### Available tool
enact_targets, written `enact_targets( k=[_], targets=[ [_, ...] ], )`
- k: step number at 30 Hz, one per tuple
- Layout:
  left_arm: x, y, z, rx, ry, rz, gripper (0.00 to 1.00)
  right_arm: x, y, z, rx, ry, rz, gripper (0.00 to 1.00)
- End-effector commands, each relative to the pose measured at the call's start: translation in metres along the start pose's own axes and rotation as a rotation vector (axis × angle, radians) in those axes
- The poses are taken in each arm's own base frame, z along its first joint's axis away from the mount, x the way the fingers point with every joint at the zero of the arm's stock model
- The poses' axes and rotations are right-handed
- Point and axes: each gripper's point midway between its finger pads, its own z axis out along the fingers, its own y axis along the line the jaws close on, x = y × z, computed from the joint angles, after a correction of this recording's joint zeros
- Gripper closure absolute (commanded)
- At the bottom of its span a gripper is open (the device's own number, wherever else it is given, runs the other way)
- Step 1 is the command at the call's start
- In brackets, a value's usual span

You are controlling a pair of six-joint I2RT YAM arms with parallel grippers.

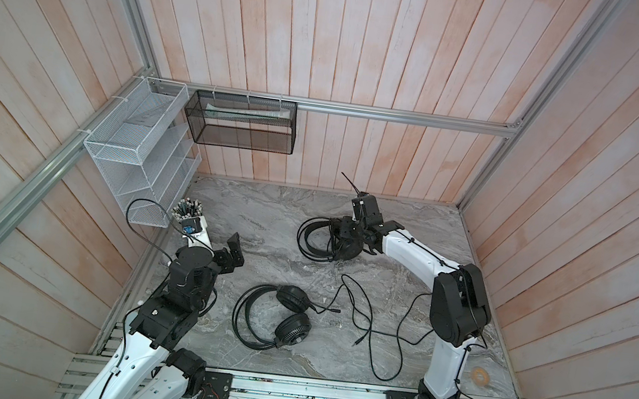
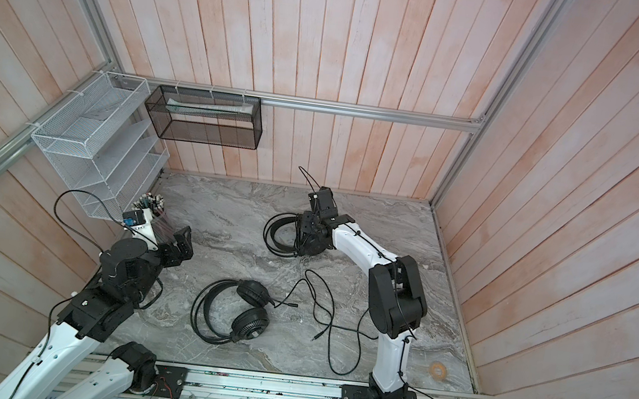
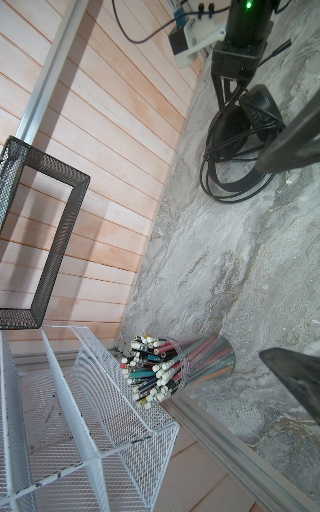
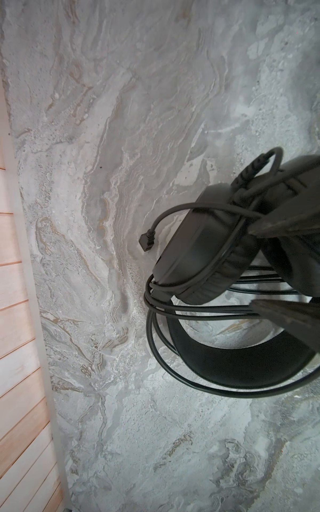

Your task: Wrap the headphones

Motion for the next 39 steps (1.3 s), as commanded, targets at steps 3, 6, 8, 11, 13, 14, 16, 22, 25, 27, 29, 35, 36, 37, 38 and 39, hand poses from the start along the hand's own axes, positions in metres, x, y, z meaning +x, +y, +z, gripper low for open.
enact_targets(
  k=[3,6,8,11,13,14,16,22,25,27,29,35,36,37,38,39],
  targets=[
    [0.004,0.004,0.001,-0.018,-0.004,0.021,0.01,-0.004,-0.012,-0.017,0.060,-0.029,-0.009,0.60],
    [0.005,0.004,0.001,-0.016,0.000,0.023,0.02,0.001,-0.012,-0.011,0.057,-0.013,-0.009,0.62],
    [0.006,0.004,0.001,-0.014,0.001,0.022,0.01,0.005,-0.011,-0.005,0.057,0.009,-0.007,0.62],
    [0.006,0.004,0.001,-0.013,0.000,0.024,0.02,0.008,-0.012,-0.001,0.062,0.021,-0.001,0.62],
    [0.005,0.004,0.000,-0.012,-0.002,0.023,0.02,0.009,-0.012,0.000,0.066,0.026,0.006,0.62],
    [0.005,0.004,0.000,-0.012,-0.003,0.024,0.01,0.010,-0.013,0.000,0.071,0.028,0.011,0.62],
    [0.006,0.003,0.000,-0.010,-0.001,0.024,0.01,0.013,-0.015,0.000,0.080,0.035,0.018,0.62],
    [0.006,0.002,0.001,-0.004,0.002,0.025,0.01,0.019,-0.019,0.002,0.089,0.042,0.038,0.62],
    [0.007,0.002,0.001,-0.005,0.003,0.028,0.01,0.022,-0.020,0.005,0.093,0.052,0.043,0.62],
    [0.007,0.003,0.000,-0.007,0.004,0.028,0.02,0.025,-0.020,0.007,0.095,0.059,0.043,0.68],
    [0.007,0.002,0.001,-0.005,0.003,0.028,0.01,0.024,-0.018,0.009,0.089,0.057,0.042,0.70],
    [0.007,0.001,0.001,-0.002,0.005,0.030,0.02,0.025,-0.018,0.015,0.087,0.066,0.043,0.75],
    [0.007,0.001,0.001,-0.002,0.004,0.031,0.02,0.027,-0.018,0.015,0.089,0.071,0.042,0.75],
    [0.007,0.001,0.001,-0.002,0.004,0.030,0.02,0.028,-0.018,0.016,0.090,0.074,0.041,0.75],
    [0.007,0.001,0.001,-0.002,0.004,0.031,0.02,0.028,-0.018,0.017,0.088,0.074,0.041,0.76],
    [0.007,0.001,0.001,-0.002,0.006,0.032,0.01,0.029,-0.018,0.017,0.088,0.074,0.043,0.78]
  ],
)
